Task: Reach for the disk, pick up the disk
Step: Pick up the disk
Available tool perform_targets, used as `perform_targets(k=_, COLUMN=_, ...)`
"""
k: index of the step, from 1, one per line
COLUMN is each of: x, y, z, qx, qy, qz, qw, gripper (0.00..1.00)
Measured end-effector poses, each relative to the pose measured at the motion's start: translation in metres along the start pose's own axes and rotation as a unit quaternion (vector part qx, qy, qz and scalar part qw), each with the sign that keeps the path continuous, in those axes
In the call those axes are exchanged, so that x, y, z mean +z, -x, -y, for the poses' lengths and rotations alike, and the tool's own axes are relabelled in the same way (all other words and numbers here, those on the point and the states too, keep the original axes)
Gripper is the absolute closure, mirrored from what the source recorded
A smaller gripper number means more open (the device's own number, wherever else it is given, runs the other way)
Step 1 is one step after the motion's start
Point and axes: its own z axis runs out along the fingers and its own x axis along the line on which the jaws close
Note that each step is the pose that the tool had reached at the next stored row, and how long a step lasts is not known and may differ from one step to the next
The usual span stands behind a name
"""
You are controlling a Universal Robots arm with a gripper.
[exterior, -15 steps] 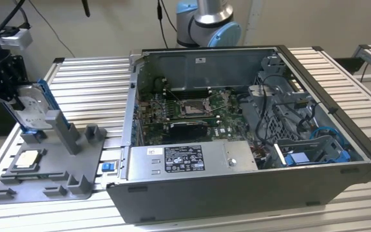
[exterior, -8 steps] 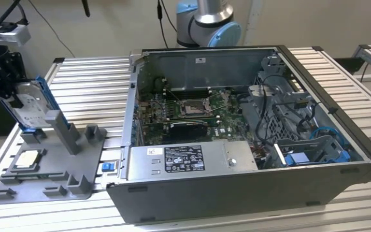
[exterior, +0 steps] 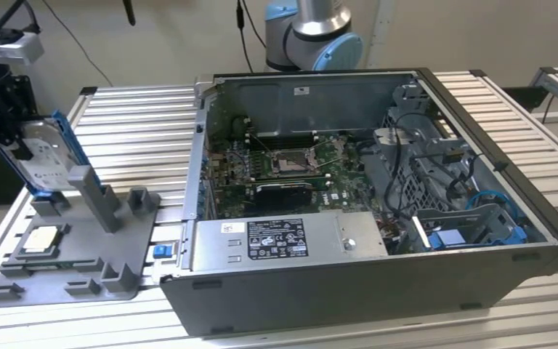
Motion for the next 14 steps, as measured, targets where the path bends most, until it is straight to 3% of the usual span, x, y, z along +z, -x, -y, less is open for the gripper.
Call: perform_targets(k=14, x=-0.0087, y=0.0002, z=0.0001, qx=0.0, qy=0.0, qz=0.0, qw=1.0, gripper=1.0)
